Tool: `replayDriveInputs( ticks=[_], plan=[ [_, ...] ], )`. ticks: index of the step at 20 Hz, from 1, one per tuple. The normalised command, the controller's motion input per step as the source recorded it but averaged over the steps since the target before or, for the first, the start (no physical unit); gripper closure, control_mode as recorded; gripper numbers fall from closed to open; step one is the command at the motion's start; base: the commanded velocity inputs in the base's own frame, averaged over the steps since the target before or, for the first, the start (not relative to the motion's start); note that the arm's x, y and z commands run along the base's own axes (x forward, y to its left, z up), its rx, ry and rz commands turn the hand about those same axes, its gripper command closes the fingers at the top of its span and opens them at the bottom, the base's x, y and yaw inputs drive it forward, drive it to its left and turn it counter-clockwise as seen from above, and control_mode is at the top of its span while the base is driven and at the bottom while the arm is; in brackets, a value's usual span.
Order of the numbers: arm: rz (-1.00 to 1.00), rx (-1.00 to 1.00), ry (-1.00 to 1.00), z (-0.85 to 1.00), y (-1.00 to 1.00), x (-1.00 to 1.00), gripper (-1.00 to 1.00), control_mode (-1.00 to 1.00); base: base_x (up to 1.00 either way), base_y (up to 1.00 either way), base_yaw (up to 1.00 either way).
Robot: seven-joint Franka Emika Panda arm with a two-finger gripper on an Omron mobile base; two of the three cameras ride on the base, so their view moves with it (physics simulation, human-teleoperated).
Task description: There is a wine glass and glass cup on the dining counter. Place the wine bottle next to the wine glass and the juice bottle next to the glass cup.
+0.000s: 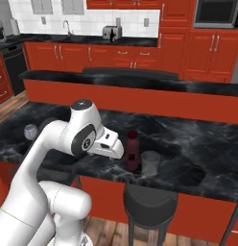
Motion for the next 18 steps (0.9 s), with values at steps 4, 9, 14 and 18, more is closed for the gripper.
replayDriveInputs(
  ticks=[4, 9, 14, 18],
  plan=[
    [0.0, 0.0, 0.0, 0.0, 0.0, 0.0, -1.0, 1.0, -0.6, 0.09, 0.01],
    [0.0, 0.0, 0.0, 0.0, 0.0, 0.0, -1.0, 1.0, -0.64, 0.22, 0.19],
    [0.0, 0.0, 0.0, 0.0, 0.0, 0.0, -1.0, 1.0, -0.12, 0.66, 0.4],
    [0.0, 0.0, 0.0, 0.0, 0.0, 0.0, -1.0, 1.0, 0.0, 0.36, 0.76]
  ],
)
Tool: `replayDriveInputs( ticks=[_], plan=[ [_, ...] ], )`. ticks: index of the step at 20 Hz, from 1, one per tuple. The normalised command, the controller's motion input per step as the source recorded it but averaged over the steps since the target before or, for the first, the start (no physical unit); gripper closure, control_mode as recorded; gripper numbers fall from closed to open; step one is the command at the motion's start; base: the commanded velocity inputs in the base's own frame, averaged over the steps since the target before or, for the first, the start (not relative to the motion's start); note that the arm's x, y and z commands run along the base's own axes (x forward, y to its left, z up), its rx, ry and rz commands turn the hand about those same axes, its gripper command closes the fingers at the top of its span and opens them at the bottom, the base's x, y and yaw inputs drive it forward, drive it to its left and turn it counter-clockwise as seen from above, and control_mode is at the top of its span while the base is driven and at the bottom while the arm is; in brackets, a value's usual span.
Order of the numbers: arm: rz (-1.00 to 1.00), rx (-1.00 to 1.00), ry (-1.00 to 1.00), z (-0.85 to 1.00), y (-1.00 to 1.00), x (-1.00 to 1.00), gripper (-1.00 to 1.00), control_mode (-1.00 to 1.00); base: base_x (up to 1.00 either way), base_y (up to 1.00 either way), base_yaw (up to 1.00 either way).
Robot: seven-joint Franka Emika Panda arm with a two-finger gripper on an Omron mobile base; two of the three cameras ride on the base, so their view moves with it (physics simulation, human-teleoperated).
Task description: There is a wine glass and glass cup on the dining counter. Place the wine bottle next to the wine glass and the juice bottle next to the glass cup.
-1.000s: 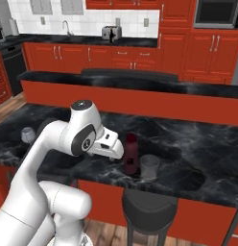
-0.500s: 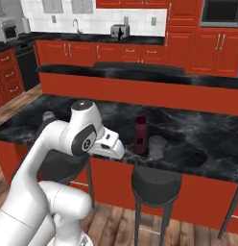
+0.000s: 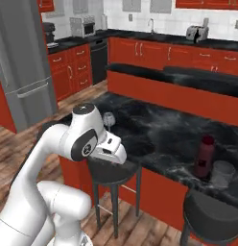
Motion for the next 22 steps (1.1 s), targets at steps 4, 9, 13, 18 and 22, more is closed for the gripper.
replayDriveInputs(
  ticks=[4, 9, 13, 18, 22],
  plan=[
    [0.0, 0.0, 0.0, 0.0, 0.0, 0.0, -1.0, 1.0, 0.0, 0.09, 1.0],
    [0.0, 0.0, 0.0, 0.0, 0.0, 0.0, -1.0, 1.0, 0.23, 0.43, 0.54],
    [0.0, 0.0, 0.0, 0.0, 0.0, 0.0, -1.0, 1.0, 0.57, 0.81, -0.02],
    [0.0, 0.0, 0.0, 0.0, 0.0, 0.0, -1.0, 1.0, 0.59, 0.75, -0.1],
    [0.0, 0.0, 0.0, 0.0, 0.0, 0.0, -1.0, 1.0, 0.6, 0.69, -0.15]
  ],
)
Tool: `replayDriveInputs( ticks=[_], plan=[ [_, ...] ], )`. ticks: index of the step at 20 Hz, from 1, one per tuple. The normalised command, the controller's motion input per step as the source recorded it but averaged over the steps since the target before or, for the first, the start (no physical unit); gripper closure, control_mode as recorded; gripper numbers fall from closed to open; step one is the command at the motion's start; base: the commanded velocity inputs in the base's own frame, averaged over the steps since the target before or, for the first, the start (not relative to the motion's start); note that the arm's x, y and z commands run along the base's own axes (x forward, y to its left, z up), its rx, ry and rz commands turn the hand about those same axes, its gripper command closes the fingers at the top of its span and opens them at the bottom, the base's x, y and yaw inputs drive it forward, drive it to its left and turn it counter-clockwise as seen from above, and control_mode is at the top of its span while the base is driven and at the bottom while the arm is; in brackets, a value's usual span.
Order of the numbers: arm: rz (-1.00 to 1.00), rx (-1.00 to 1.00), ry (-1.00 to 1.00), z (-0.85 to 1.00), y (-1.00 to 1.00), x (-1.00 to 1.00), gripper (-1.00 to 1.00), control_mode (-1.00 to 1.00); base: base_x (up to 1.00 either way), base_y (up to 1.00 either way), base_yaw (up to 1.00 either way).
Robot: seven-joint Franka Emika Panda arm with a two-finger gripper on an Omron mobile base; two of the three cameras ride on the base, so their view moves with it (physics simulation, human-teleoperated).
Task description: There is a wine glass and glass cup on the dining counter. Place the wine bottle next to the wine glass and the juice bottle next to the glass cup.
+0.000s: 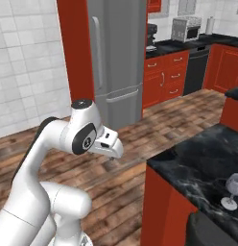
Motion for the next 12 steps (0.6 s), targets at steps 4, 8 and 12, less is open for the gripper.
replayDriveInputs(
  ticks=[4, 8, 12],
  plan=[
    [0.0, 0.0, 0.0, 0.0, 0.0, 0.0, -1.0, 1.0, 0.6, 0.66, -0.19],
    [0.0, 0.0, 0.0, 0.0, 0.0, 0.0, -1.0, 1.0, 0.6, 0.64, -0.21],
    [0.0, 0.0, 0.0, 0.0, 0.0, 0.0, -1.0, 1.0, 0.77, 0.43, -0.27]
  ],
)
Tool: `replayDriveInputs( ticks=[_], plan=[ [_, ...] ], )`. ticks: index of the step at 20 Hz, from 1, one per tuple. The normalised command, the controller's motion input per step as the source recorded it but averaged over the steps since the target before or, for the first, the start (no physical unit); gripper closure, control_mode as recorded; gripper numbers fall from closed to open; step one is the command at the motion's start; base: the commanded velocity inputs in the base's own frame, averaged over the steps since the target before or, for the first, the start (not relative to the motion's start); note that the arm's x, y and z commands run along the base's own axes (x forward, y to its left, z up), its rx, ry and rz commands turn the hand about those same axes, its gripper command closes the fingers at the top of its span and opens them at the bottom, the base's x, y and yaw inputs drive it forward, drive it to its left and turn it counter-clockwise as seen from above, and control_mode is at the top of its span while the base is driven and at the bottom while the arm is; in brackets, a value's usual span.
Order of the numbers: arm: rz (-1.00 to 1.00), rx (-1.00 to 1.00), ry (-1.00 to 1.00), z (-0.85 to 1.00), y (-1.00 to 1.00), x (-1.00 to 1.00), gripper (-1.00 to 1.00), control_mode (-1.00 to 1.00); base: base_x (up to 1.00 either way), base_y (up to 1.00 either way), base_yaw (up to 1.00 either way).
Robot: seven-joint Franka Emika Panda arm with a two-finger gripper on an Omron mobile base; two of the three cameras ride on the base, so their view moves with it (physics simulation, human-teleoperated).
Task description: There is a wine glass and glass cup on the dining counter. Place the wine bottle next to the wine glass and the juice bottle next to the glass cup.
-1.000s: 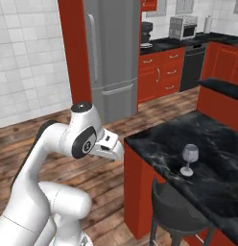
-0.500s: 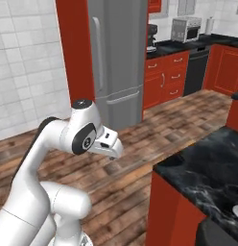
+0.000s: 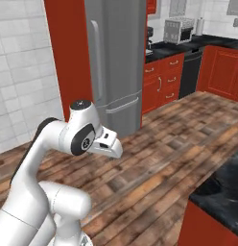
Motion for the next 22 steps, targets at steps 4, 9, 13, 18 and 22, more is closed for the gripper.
replayDriveInputs(
  ticks=[4, 9, 13, 18, 22],
  plan=[
    [0.0, 0.0, 0.0, 0.0, 0.0, 0.0, -1.0, 1.0, 0.81, 0.36, -0.33],
    [0.0, 0.0, 0.0, 0.0, 0.0, 0.0, -1.0, 1.0, 0.82, 0.3, -0.32],
    [0.0, 0.0, 0.0, 0.0, 0.0, 0.0, -1.0, 1.0, 0.81, 0.23, -0.32],
    [0.0, 0.0, 0.0, 0.0, 0.0, 0.0, -1.0, 1.0, 0.83, 0.21, -0.3],
    [0.0, 0.0, 0.0, 0.0, 0.0, 0.0, -1.0, 1.0, 0.92, 0.15, -0.2]
  ],
)
